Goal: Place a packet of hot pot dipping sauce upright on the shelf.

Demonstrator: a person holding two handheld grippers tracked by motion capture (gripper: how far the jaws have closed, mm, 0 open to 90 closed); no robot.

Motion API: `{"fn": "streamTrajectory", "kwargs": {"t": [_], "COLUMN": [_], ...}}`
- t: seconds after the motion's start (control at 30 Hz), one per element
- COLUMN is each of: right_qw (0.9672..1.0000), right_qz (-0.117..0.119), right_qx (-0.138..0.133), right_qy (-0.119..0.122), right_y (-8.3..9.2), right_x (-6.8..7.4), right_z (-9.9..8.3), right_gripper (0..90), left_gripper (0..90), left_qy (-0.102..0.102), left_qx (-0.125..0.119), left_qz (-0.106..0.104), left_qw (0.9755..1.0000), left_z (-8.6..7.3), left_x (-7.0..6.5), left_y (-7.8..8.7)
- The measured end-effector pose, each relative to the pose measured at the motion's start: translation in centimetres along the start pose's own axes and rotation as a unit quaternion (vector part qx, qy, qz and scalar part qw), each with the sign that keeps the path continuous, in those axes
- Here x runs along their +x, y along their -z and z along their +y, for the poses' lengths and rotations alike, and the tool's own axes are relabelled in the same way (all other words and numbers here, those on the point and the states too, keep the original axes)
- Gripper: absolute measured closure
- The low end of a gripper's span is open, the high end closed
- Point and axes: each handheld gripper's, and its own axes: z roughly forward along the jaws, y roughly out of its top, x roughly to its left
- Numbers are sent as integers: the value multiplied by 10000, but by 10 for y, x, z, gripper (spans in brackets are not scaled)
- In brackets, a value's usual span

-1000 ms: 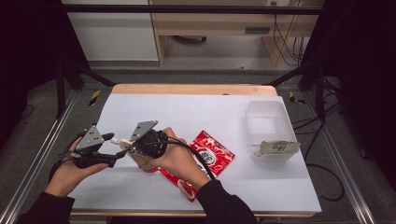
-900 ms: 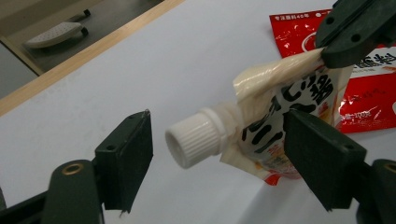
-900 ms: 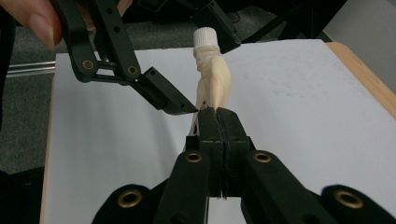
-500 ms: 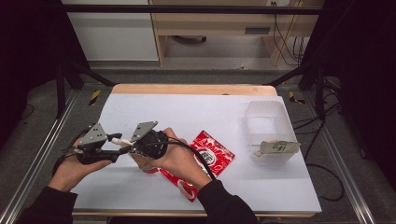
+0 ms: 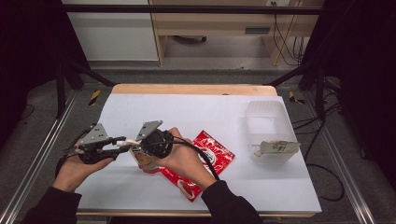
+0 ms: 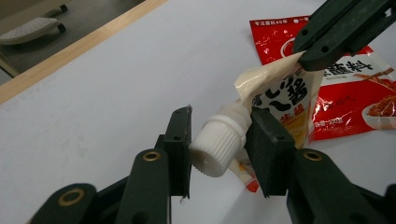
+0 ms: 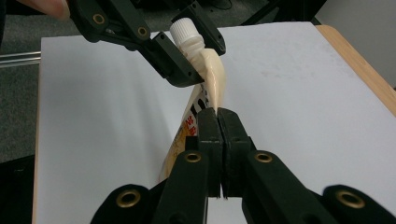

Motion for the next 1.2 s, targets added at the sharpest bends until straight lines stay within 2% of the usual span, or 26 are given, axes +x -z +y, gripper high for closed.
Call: {"fn": "streamTrajectory", "kwargs": {"t": [0.17, 0.27, 0.6, 0.7, 0.87, 1.0, 1.2], "right_qw": [10000, 9999, 9999, 9999, 9999, 9997, 9992], "right_qz": [-1, -25, -20, -27, -88, -97, -109], "right_qx": [14, 37, 66, 91, 79, 203, 379], "right_qy": [-59, -99, -158, -137, -119, -55, -26], "right_y": [3, 5, 8, 9, 16, 17, 18], "right_x": [-2, -4, -7, -8, -11, -12, -16], "right_z": [-3, -7, -12, -13, -15, -17, -20], "right_gripper": [892, 889, 860, 802, 654, 506, 374], "left_gripper": [654, 700, 720, 726, 731, 732, 734], "left_qy": [-38, -85, -237, -343, -417, -480, -566], "left_qx": [-23, -8, 21, 26, 126, 194, 194], "left_qz": [-74, -195, -179, -200, -232, -265, -310], "left_qw": [10000, 9998, 9996, 9992, 9988, 9983, 9977], "left_z": [3, 5, 14, 20, 27, 32, 39], "left_x": [-4, -7, -13, -15, -17, -19, -23], "left_y": [0, -1, -1, 1, 1, -1, -1]}}
